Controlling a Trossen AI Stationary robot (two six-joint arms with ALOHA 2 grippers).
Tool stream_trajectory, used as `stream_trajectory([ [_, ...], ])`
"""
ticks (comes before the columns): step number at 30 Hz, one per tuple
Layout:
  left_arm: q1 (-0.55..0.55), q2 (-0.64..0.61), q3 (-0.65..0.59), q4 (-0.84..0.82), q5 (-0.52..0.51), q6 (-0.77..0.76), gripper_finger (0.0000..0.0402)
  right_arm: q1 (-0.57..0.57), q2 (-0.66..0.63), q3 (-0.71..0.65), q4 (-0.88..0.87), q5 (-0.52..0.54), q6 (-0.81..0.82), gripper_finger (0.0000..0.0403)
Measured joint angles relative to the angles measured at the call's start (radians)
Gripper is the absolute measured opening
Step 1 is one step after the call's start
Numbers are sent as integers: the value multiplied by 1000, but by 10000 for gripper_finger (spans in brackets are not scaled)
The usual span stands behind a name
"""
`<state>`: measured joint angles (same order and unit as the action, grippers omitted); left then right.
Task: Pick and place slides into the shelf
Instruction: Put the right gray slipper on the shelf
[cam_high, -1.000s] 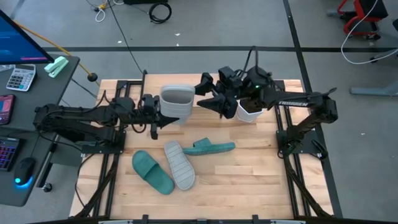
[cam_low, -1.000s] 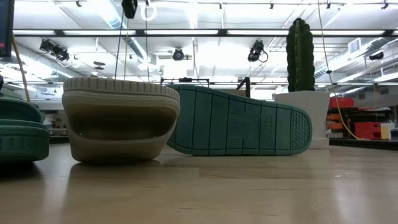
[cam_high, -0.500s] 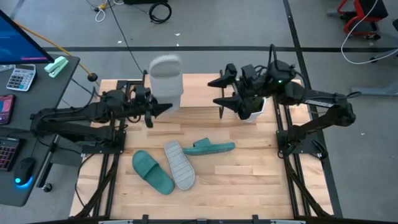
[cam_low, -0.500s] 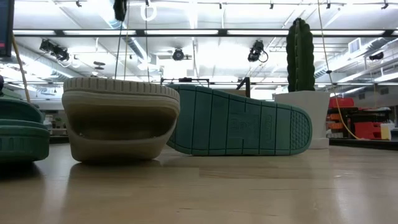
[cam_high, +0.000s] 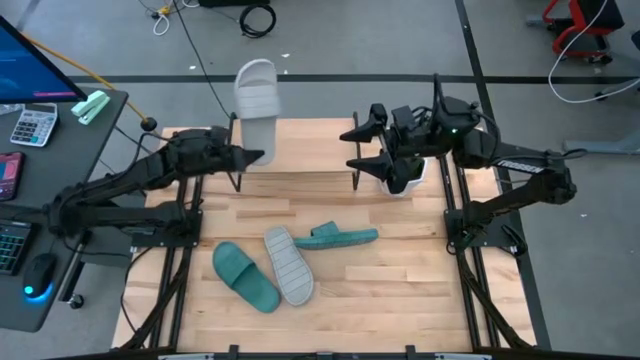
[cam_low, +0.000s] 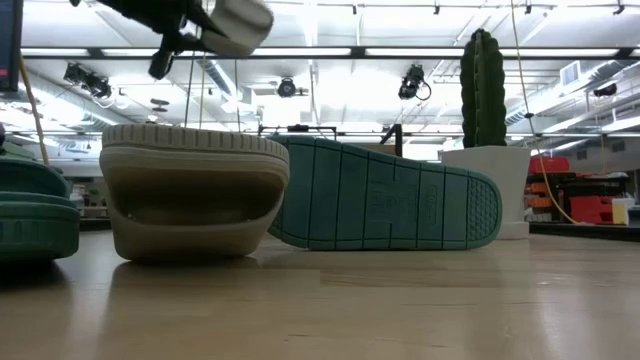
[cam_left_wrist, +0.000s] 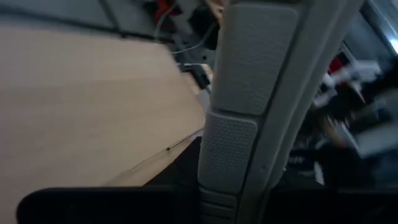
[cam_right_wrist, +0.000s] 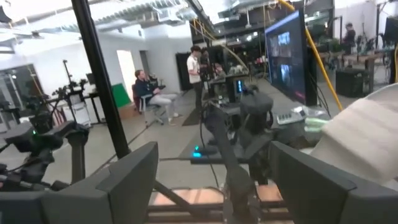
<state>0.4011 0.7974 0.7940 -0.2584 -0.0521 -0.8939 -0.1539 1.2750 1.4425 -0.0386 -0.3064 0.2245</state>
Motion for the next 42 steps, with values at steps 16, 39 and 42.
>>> stream_trajectory([
  [16,179,0,0,-349,168,-118,79,0,40,-1,-47,0,-19,307],
  [39,283,133,0,-355,216,-4,81,0,43,-1,-82,0,-37,305],
  [42,284,156,0,-351,217,2,86,0,43,-1,-82,0,-36,305],
])
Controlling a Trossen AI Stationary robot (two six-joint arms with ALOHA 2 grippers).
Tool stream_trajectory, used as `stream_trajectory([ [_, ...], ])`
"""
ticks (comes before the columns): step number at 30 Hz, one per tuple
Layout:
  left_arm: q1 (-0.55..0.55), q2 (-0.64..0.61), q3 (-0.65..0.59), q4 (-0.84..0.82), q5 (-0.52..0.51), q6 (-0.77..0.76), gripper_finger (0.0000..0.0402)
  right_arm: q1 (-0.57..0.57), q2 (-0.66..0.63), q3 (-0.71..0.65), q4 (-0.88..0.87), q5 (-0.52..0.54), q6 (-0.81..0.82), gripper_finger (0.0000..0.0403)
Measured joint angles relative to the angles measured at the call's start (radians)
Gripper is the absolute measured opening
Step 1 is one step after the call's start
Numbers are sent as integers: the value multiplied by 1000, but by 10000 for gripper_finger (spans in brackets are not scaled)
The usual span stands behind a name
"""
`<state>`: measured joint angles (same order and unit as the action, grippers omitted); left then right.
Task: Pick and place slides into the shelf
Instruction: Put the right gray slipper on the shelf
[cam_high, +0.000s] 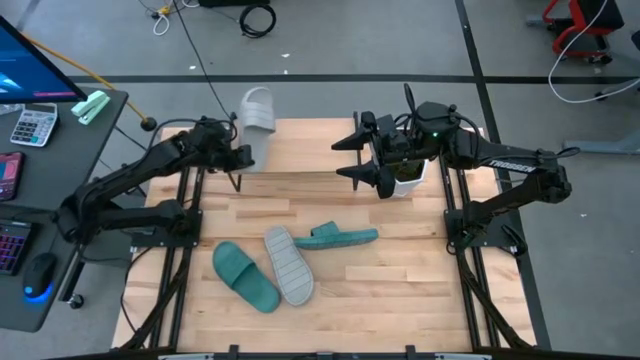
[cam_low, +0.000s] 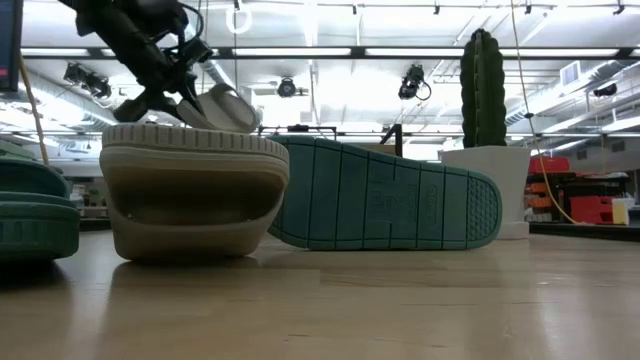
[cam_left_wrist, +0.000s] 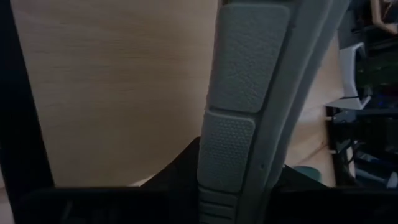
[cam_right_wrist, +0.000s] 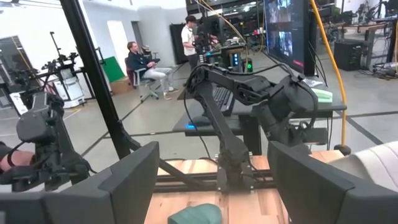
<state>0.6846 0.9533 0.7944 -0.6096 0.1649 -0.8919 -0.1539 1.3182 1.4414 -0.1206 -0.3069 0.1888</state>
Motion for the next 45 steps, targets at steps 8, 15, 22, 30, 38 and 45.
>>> stream_trajectory([
  [8,41,9,0,30,-3,14,70,0,0,0,-22,0,2,302],
  [15,54,9,0,31,16,15,90,0,0,0,-25,0,2,301],
  [22,54,9,0,30,16,17,78,0,0,0,-25,0,2,300],
  [30,54,9,0,30,16,26,139,0,0,0,-25,0,3,300],
  [38,53,8,1,47,16,27,187,0,0,0,-29,0,3,300],
  [45,53,7,1,50,16,21,180,0,0,0,-48,0,3,299],
])
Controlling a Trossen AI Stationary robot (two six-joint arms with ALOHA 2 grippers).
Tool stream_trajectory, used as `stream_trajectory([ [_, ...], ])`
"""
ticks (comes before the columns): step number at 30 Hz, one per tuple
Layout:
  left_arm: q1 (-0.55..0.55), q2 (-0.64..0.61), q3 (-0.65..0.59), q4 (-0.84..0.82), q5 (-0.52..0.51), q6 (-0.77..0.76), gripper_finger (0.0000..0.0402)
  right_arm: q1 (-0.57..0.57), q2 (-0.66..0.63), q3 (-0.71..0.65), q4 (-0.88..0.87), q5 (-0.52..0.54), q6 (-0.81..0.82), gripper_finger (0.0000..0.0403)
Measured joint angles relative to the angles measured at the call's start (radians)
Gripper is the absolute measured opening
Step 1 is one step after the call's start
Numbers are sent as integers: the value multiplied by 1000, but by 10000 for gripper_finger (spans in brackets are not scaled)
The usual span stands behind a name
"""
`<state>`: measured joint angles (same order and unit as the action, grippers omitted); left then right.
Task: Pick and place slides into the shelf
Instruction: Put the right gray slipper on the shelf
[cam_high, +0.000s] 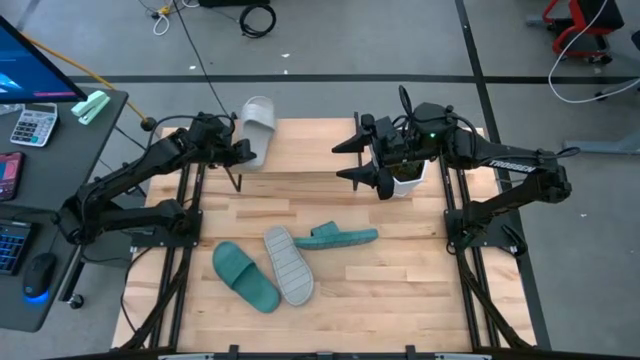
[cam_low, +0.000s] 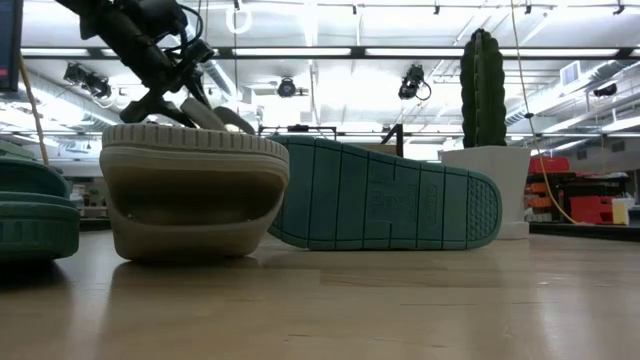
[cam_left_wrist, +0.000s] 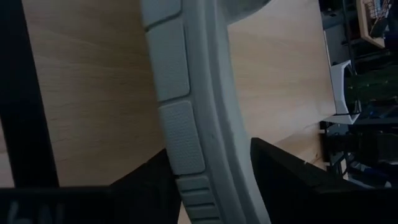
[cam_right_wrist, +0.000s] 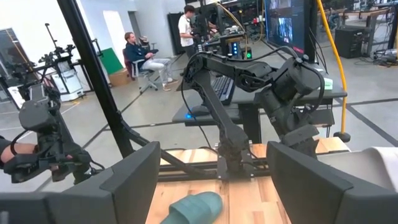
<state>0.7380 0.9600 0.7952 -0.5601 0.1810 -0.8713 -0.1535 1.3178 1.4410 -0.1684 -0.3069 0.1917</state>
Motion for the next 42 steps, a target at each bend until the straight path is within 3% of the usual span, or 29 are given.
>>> stream_trajectory([
  [9,0,-54,0,-7,-1,-3,165,4,0,0,0,0,0,299],
  [17,-2,-85,0,-118,0,1,170,15,0,0,0,0,-4,300],
  [33,-45,-85,0,-118,37,-12,274,15,0,0,0,0,-4,301],
  [42,-58,-85,0,-131,116,-39,290,15,0,0,0,-1,-4,301],
])
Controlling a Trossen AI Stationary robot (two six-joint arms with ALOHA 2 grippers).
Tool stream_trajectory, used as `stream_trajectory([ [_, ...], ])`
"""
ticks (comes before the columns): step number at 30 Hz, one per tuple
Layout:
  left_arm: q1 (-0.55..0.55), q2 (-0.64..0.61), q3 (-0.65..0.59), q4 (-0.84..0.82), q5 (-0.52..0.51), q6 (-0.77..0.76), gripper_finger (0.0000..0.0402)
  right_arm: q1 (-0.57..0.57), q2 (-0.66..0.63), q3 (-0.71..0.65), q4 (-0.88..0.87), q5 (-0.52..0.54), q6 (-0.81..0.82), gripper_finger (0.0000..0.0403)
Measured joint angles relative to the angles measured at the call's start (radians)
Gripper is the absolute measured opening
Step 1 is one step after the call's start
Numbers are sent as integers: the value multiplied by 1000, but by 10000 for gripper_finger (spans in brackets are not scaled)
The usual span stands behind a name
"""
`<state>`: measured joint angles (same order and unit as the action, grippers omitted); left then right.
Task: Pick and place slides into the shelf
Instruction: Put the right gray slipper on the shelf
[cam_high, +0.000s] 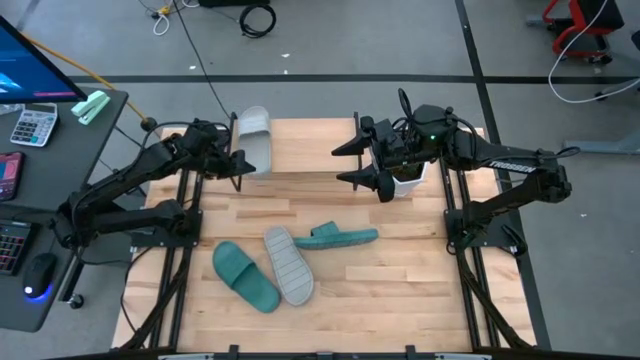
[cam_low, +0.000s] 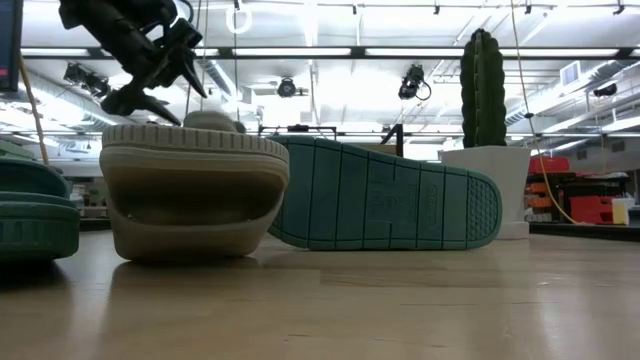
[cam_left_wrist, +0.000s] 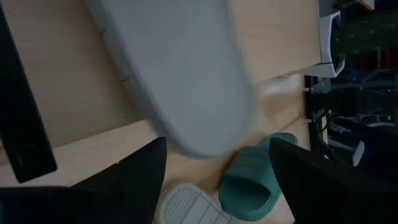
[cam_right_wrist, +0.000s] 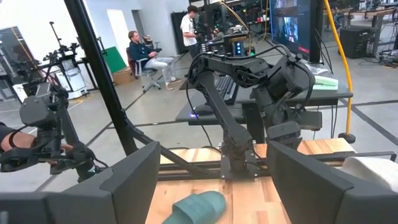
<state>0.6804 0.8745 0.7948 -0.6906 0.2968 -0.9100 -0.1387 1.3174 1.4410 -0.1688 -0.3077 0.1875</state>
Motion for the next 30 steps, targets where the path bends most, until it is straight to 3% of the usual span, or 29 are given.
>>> stream_trajectory([
  [7,0,-9,0,14,21,-25,291,0,0,0,-10,1,-2,300],
  [13,-10,-47,0,124,21,-62,291,-1,7,0,-22,11,-10,301],
  [19,-94,-46,0,161,-8,-74,291,-1,26,0,-21,12,-13,300],
  [30,-340,-44,0,200,-247,8,290,-1,31,0,-26,12,-31,300],
])
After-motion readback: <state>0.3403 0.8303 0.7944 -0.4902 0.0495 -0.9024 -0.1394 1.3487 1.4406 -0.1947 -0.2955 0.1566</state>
